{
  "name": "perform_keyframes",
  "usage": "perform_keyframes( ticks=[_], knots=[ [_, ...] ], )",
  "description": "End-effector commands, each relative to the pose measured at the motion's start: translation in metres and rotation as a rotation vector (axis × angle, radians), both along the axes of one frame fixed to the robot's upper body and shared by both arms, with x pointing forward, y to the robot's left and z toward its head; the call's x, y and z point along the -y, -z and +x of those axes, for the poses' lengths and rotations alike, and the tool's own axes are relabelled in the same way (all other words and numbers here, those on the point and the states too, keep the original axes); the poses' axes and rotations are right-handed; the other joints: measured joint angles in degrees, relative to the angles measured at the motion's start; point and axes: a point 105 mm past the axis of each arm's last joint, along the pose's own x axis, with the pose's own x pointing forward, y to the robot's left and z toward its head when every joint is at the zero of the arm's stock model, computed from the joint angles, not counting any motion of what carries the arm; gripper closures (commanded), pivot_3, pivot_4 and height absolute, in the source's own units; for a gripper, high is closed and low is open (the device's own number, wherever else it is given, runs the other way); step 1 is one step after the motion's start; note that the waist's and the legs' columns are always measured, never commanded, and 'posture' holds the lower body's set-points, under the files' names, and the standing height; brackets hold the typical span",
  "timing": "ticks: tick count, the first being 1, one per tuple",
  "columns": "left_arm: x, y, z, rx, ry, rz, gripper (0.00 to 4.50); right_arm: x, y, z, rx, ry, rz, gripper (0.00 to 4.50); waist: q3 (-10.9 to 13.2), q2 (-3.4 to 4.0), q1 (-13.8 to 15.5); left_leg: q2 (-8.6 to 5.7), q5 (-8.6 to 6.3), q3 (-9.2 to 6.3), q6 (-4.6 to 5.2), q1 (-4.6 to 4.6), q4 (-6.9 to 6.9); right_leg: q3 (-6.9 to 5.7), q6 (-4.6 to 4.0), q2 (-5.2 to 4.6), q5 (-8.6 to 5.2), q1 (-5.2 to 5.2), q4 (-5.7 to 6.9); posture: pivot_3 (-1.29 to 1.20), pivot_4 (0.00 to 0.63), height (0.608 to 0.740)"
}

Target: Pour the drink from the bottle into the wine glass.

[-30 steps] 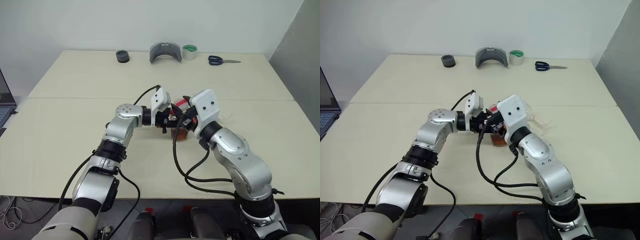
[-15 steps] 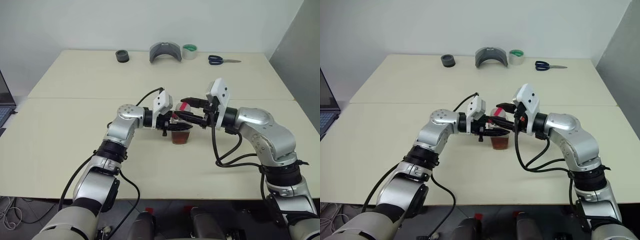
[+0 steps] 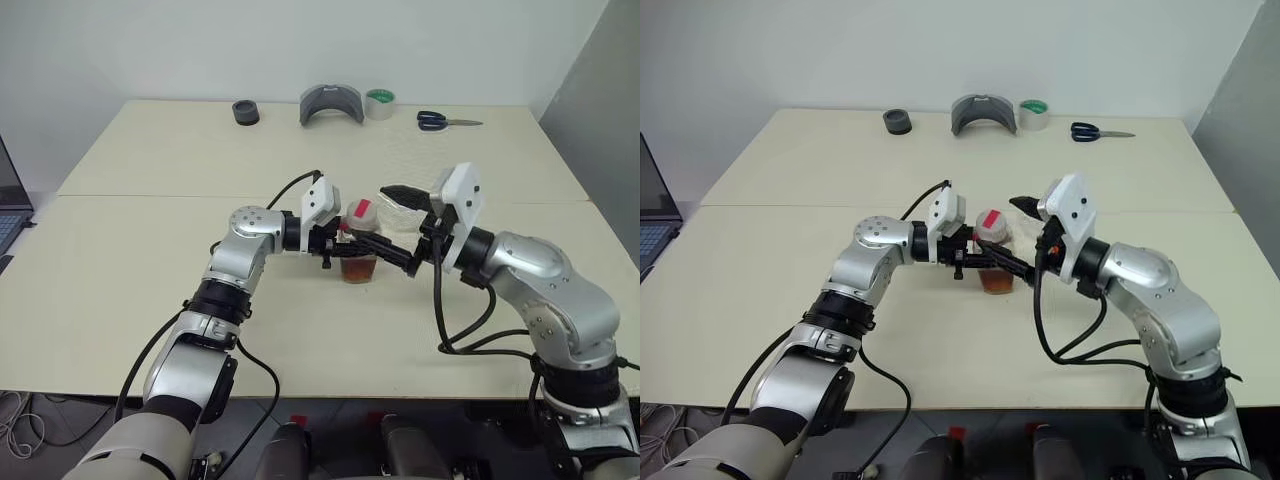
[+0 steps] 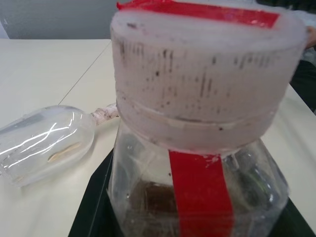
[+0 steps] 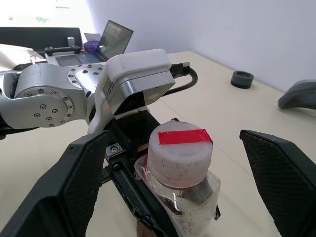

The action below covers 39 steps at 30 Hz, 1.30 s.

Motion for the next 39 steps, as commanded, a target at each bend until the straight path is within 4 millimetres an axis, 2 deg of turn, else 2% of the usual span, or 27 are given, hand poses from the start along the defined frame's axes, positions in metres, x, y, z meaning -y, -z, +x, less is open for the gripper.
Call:
perform_keyframes(
  ticks=[1, 4, 11, 15, 26, 39],
  knots=[
    [0.001, -0.018, 0.001, 0.063, 0.007, -0.034, 2.78, -0.009, -0.015, -0.009, 0.096, 0.031, 0.026, 0.00, 0.00, 0.00, -0.06, 0.00, 0.00, 0.00, 0.00, 0.00, 0.00, 0.00, 0.00, 0.00, 0.00, 0.00, 0.01, 0.00, 0.150, 0.740],
    [0.001, -0.019, 0.002, 0.064, 0.011, -0.034, 2.78, -0.013, -0.011, -0.001, 0.126, 0.095, 0.008, 0.00, 0.00, 0.00, -0.05, 0.00, 0.00, -0.01, 0.00, 0.02, 0.01, -0.01, 0.00, 0.02, 0.00, 0.00, 0.02, 0.00, 0.150, 0.740],
    [0.002, -0.020, 0.001, 0.067, 0.019, -0.035, 2.78, -0.018, -0.002, 0.007, 0.150, 0.118, -0.044, 0.00, 0.00, 0.00, -0.04, -0.01, 0.00, 0.01, 0.00, 0.01, 0.01, 0.00, 0.00, 0.01, 0.00, 0.00, 0.00, 0.00, 0.150, 0.740],
    [0.001, -0.020, 0.001, 0.066, 0.018, -0.034, 2.78, -0.016, -0.005, 0.012, 0.151, 0.148, -0.014, 0.00, 0.00, 0.00, -0.04, -0.01, 0.00, 0.02, 0.00, 0.01, 0.00, 0.01, 0.00, 0.01, 0.00, 0.00, -0.01, 0.00, 0.150, 0.740],
    [0.002, -0.018, 0.000, 0.062, 0.020, -0.032, 2.78, -0.006, -0.006, 0.019, 0.140, 0.206, 0.022, 0.00, 0.00, 0.00, -0.04, 0.00, 0.00, 0.01, 0.00, 0.01, 0.01, 0.00, 0.00, 0.01, 0.00, 0.00, 0.01, 0.00, 0.150, 0.740],
    [0.000, -0.016, 0.000, 0.061, 0.016, -0.030, 2.78, 0.013, -0.001, 0.020, 0.134, 0.256, -0.026, 0.00, 0.00, 0.00, -0.04, -0.01, 0.00, 0.02, 0.00, 0.01, 0.01, 0.01, 0.00, 0.01, 0.00, 0.00, 0.01, 0.00, 0.150, 0.740]
  ],
)
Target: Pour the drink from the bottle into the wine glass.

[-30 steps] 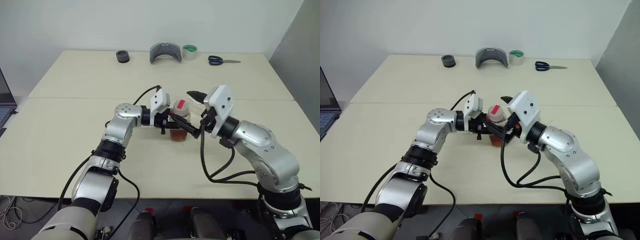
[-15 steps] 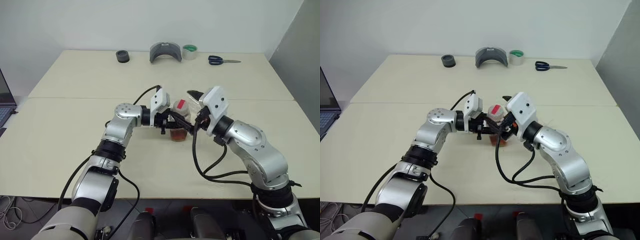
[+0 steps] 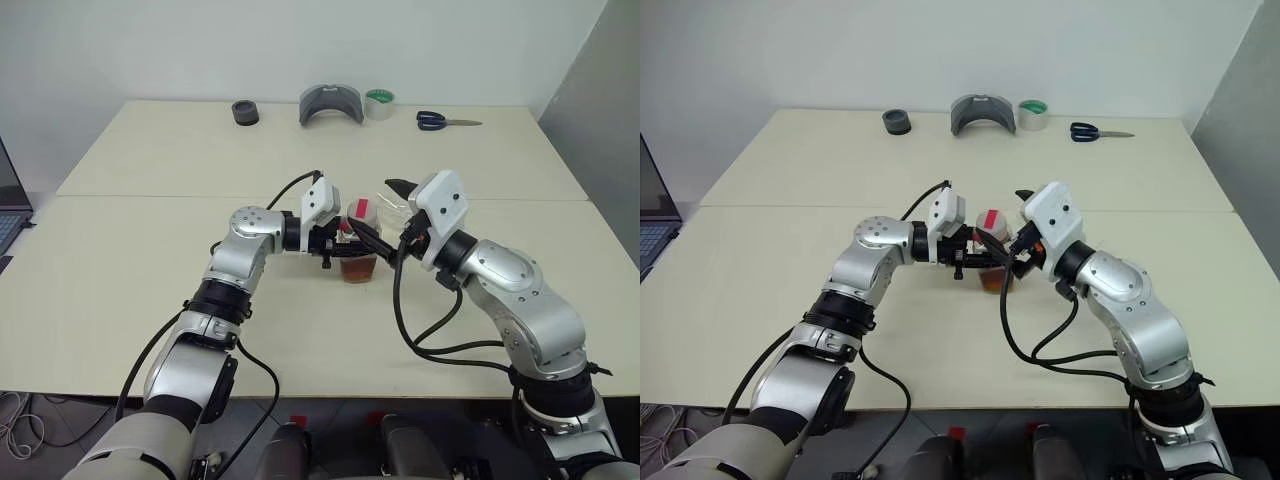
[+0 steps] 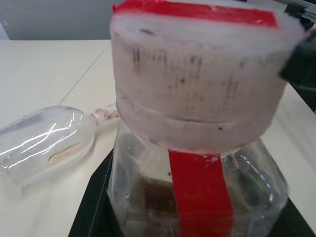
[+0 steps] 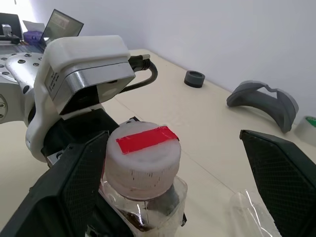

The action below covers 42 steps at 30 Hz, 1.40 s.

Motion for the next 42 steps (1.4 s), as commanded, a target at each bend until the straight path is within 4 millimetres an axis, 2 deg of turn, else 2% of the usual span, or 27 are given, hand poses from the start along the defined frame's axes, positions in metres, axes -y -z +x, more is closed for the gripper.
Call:
perform_keyframes(
  ticks=[1, 5, 10, 15, 26, 42],
  knots=[
    [0.000, -0.017, 0.000, 0.060, 0.009, -0.029, 2.78, 0.016, -0.010, 0.000, 0.044, 0.053, 0.007, 0.00, 0.00, 0.00, 0.00, 0.00, 0.00, -0.01, 0.00, 0.00, 0.00, -0.01, 0.00, 0.00, 0.00, 0.00, 0.00, 0.00, 0.150, 0.740],
    [0.000, -0.017, 0.001, 0.060, 0.006, -0.030, 2.78, 0.019, -0.010, -0.005, 0.035, 0.032, 0.004, 0.00, 0.00, 0.00, 0.01, -0.01, 0.00, 0.00, 0.00, 0.00, 0.00, 0.00, 0.00, 0.00, 0.00, 0.00, 0.00, 0.00, 0.150, 0.740],
    [0.000, -0.018, 0.001, 0.059, 0.004, -0.030, 2.78, 0.009, -0.011, -0.022, 0.021, -0.084, -0.006, 0.00, 0.00, 0.00, 0.01, 0.00, 0.00, 0.01, 0.00, 0.00, 0.00, 0.00, 0.00, 0.00, 0.00, 0.00, 0.00, 0.00, 0.150, 0.740],
    [0.000, -0.020, 0.002, 0.060, 0.004, -0.033, 2.78, 0.000, -0.017, -0.027, 0.031, -0.134, -0.009, 0.00, 0.00, 0.00, -0.01, 0.00, 0.00, 0.00, 0.00, 0.00, 0.00, -0.01, 0.00, 0.01, 0.00, 0.01, 0.01, 0.00, 0.150, 0.740],
    [0.000, -0.022, 0.002, 0.063, 0.010, -0.033, 2.78, -0.010, -0.018, 0.001, 0.077, -0.038, -0.037, 0.00, 0.00, 0.00, 0.00, -0.01, 0.00, 0.02, 0.00, 0.00, 0.01, 0.01, 0.00, -0.01, 0.00, 0.00, 0.00, 0.00, 0.150, 0.740],
    [0.000, -0.021, 0.002, 0.063, 0.012, -0.030, 2.78, -0.003, -0.014, 0.005, 0.059, -0.004, -0.017, 0.00, 0.00, 0.00, -0.01, 0.00, 0.00, 0.00, 0.00, 0.00, 0.01, 0.00, 0.00, 0.00, 0.00, 0.00, 0.02, 0.00, 0.150, 0.740]
  ],
)
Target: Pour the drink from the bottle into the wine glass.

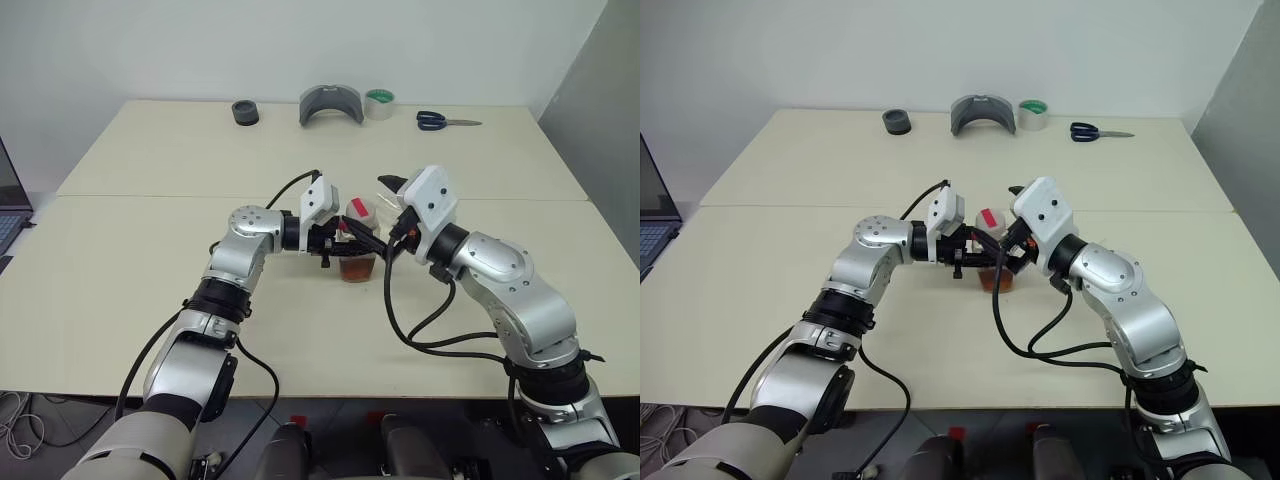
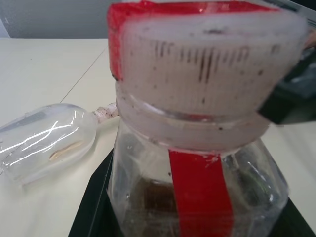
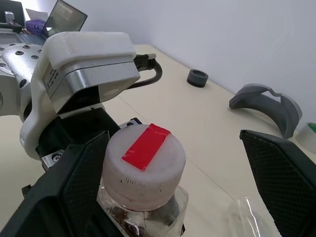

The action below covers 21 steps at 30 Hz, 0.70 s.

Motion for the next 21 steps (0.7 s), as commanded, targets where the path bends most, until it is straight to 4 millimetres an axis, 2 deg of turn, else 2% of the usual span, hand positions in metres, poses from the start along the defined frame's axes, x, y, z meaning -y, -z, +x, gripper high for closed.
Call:
perform_keyframes(
  ticks=[1, 10, 21],
  knots=[
    [0.002, -0.021, 0.000, 0.071, 0.017, -0.030, 2.78, 0.007, -0.013, -0.003, 0.046, 0.012, 0.025, 0.00, 0.00, 0.00, 0.00, 0.00, 0.00, 0.00, 0.00, 0.00, 0.00, 0.00, 0.00, 0.00, 0.00, 0.00, 0.00, 0.00, 0.150, 0.740],
    [0.001, -0.020, 0.000, 0.070, 0.018, -0.026, 2.78, 0.016, -0.011, -0.006, 0.027, 0.029, 0.034, 0.00, 0.00, 0.00, 0.00, 0.00, 0.00, 0.00, 0.00, 0.00, 0.00, 0.00, 0.00, 0.00, 0.00, 0.00, 0.00, 0.00, 0.150, 0.740],
    [0.000, -0.019, 0.000, 0.071, 0.019, -0.021, 2.78, 0.018, -0.012, -0.009, 0.008, 0.026, 0.046, 0.00, 0.00, 0.00, 0.00, 0.00, 0.00, 0.01, 0.00, 0.00, 0.00, 0.00, 0.00, 0.00, 0.00, 0.00, 0.00, 0.00, 0.150, 0.740]
  ],
)
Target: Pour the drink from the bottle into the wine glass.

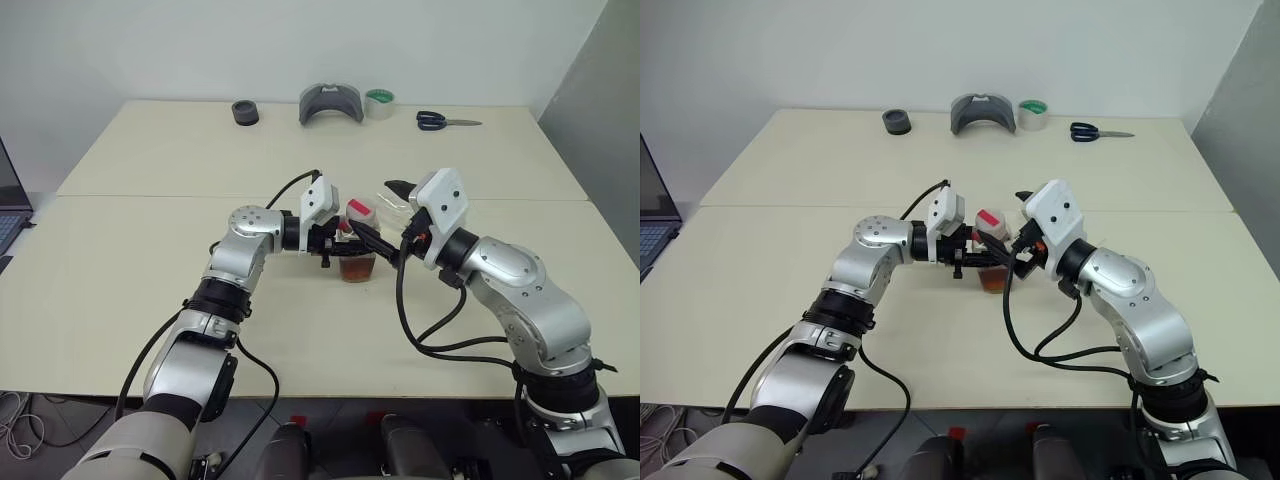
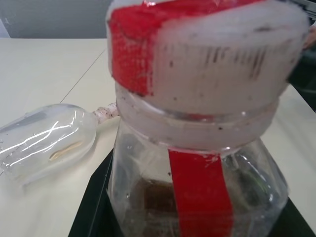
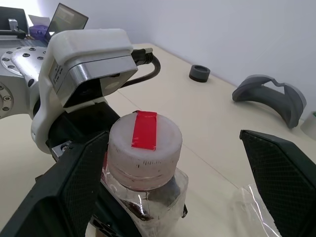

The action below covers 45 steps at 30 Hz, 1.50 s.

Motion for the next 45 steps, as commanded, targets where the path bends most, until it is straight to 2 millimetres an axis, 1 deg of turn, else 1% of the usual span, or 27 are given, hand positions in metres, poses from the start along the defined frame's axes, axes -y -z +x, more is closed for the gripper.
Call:
perform_keyframes(
  ticks=[1, 45],
  knots=[
    [0.000, -0.019, 0.000, 0.070, 0.019, -0.021, 2.78, 0.009, -0.014, -0.002, 0.052, 0.028, 0.018, 0.00, 0.00, 0.00, 0.00, 0.00, 0.00, 0.00, 0.00, 0.00, 0.00, 0.00, 0.00, 0.00, 0.00, 0.00, 0.00, 0.00, 0.150, 0.740],
    [-0.001, -0.019, 0.000, 0.056, 0.020, -0.031, 2.78, 0.022, -0.016, -0.003, 0.048, 0.060, 0.022, 0.00, 0.00, 0.00, 0.00, 0.00, 0.00, 0.00, 0.00, 0.00, 0.00, 0.00, 0.00, 0.00, 0.00, 0.00, 0.00, 0.00, 0.150, 0.740]
  ],
)
